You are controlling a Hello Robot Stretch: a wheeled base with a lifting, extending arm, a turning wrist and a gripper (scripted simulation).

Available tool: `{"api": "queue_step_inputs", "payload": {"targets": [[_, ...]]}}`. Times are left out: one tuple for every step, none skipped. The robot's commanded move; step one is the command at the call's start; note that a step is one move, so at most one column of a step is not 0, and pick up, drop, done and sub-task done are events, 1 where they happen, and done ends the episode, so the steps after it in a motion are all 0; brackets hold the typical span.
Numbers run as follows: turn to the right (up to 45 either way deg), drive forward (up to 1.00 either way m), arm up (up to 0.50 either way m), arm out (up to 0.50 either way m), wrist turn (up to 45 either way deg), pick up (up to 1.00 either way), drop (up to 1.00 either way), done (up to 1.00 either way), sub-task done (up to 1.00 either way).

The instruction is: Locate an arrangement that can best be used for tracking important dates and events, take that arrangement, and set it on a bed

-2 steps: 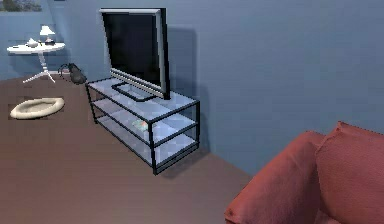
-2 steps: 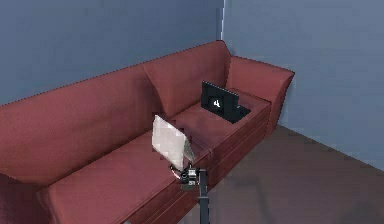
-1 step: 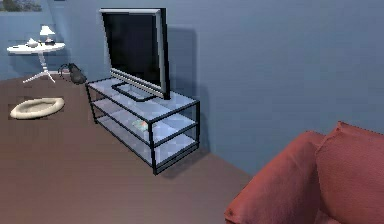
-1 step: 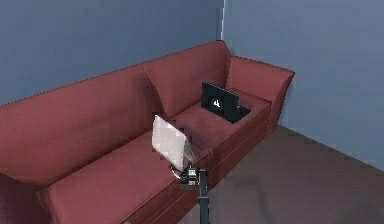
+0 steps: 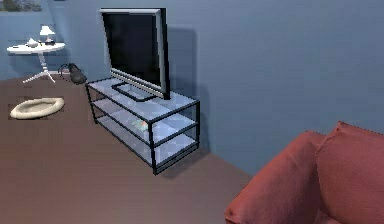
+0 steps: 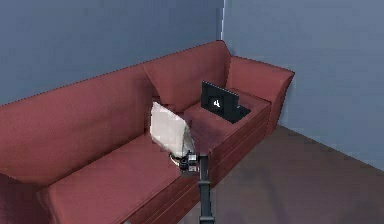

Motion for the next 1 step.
{"api": "queue_step_inputs", "payload": {"targets": [[0.0, 0.00, 0.50, 0.00, 0.0, 0.00, 0.00, 0.00, 0.00]]}}
